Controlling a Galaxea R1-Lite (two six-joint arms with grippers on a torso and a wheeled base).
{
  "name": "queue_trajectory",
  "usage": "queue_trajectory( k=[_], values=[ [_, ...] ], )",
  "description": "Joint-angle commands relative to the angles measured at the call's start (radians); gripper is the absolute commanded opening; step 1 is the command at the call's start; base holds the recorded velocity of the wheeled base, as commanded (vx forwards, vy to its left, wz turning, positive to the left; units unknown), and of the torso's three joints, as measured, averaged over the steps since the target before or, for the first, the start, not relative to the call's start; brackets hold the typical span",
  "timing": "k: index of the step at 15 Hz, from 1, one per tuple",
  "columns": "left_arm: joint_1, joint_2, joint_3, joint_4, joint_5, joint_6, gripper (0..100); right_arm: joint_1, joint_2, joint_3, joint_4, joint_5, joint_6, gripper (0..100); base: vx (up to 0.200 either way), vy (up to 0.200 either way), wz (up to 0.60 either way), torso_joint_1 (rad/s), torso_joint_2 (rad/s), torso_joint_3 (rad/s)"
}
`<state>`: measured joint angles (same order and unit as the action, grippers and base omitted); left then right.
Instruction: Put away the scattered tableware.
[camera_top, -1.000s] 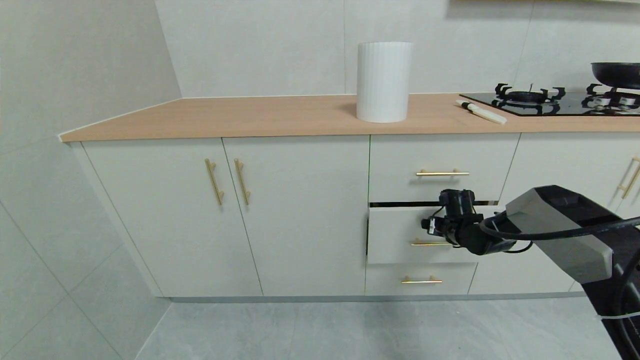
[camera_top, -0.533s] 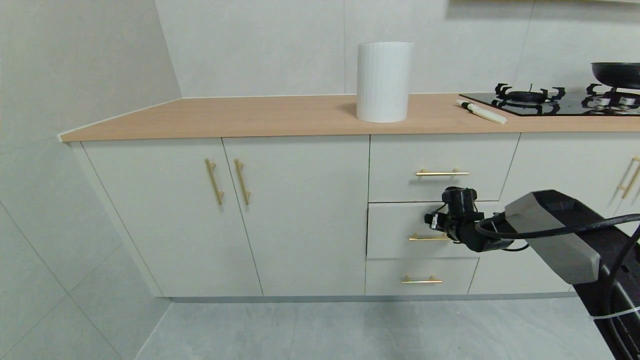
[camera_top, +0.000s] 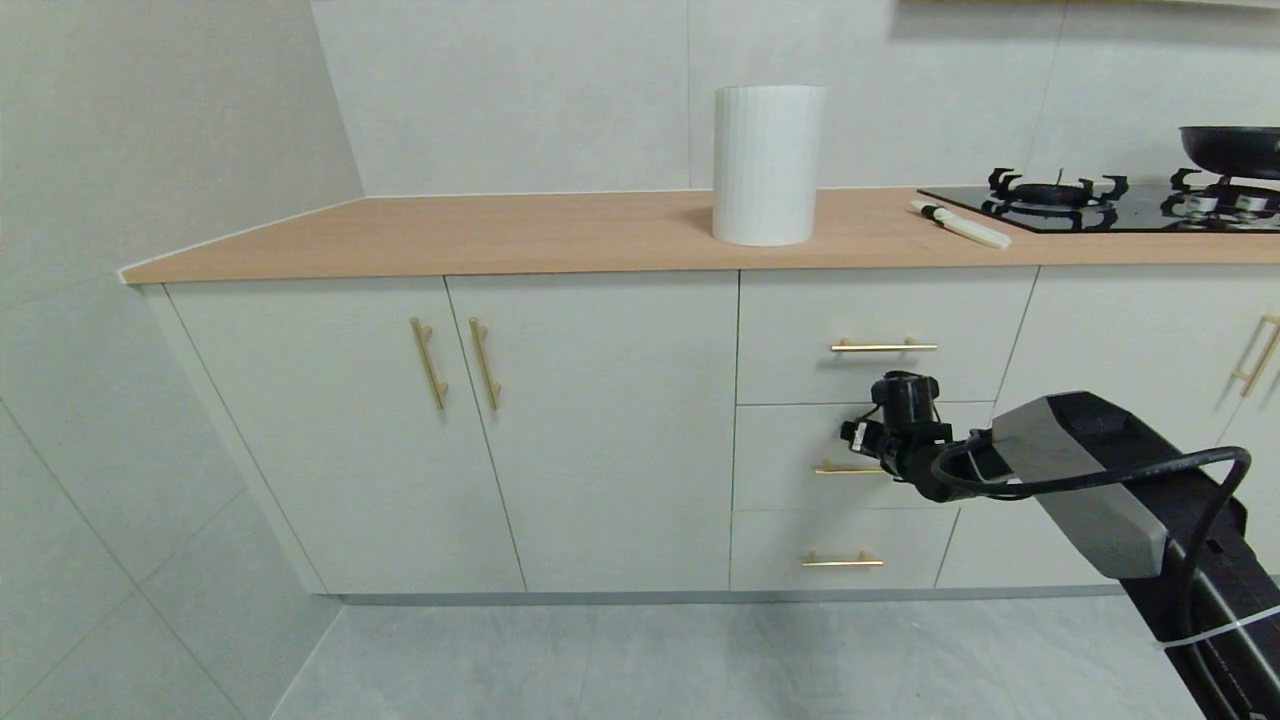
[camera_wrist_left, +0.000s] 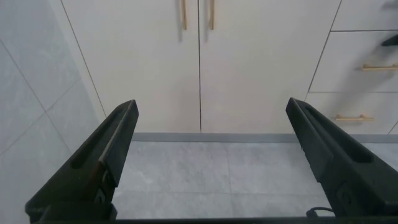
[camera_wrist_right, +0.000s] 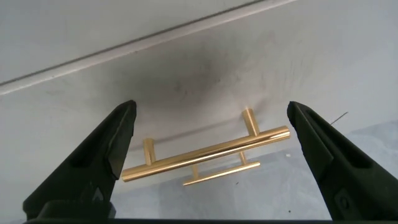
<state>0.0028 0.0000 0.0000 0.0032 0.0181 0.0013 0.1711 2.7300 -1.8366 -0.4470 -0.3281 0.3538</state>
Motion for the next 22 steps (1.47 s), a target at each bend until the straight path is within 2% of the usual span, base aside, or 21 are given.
queue_trajectory(
  k=[1,3,7,8,11,12,13,17,20,22],
  values=[
    [0.000,0.000,0.000,0.000,0.000,0.000,100,-0.005,0.017,-0.024,-0.012,-0.008,0.002,100,0.000,0.000,0.00,0.000,0.00,0.000],
    [0.000,0.000,0.000,0.000,0.000,0.000,100,-0.005,0.000,-0.006,-0.007,-0.012,0.004,100,0.000,0.000,0.00,0.000,0.00,0.000],
    [0.000,0.000,0.000,0.000,0.000,-0.001,100,0.024,-0.269,0.382,-0.015,0.034,0.004,100,0.000,0.000,0.00,0.000,0.00,0.000],
    [0.000,0.000,0.000,0.000,0.000,0.000,100,0.041,-0.314,0.439,-0.015,0.041,0.004,100,0.000,0.000,0.00,0.000,0.00,0.000],
    [0.000,0.000,0.000,0.000,0.000,0.000,100,0.079,-0.665,0.755,-0.015,0.043,-0.007,100,0.000,0.000,0.00,0.000,0.00,0.000],
    [0.000,0.000,0.000,0.000,0.000,0.000,100,0.081,-0.684,0.766,-0.013,0.043,-0.007,100,0.000,0.000,0.00,0.000,0.00,0.000],
    [0.000,0.000,0.000,0.000,0.000,0.000,100,0.091,-0.921,0.912,-0.007,0.034,-0.035,100,0.000,0.000,0.00,0.000,0.00,0.000],
    [0.000,0.000,0.000,0.000,0.000,0.000,100,0.093,-1.489,1.269,-0.006,-0.006,-0.111,100,0.000,0.000,0.00,0.000,0.00,0.000],
    [0.000,0.000,0.000,0.000,0.000,0.000,100,0.057,-1.828,1.462,0.053,-0.011,-0.253,100,0.000,0.000,0.00,0.000,0.00,0.000],
    [0.000,0.002,0.000,0.000,0.000,0.000,100,0.048,-1.994,1.531,0.099,-0.012,-0.276,100,0.000,0.000,0.00,0.000,0.00,0.000]
  ],
)
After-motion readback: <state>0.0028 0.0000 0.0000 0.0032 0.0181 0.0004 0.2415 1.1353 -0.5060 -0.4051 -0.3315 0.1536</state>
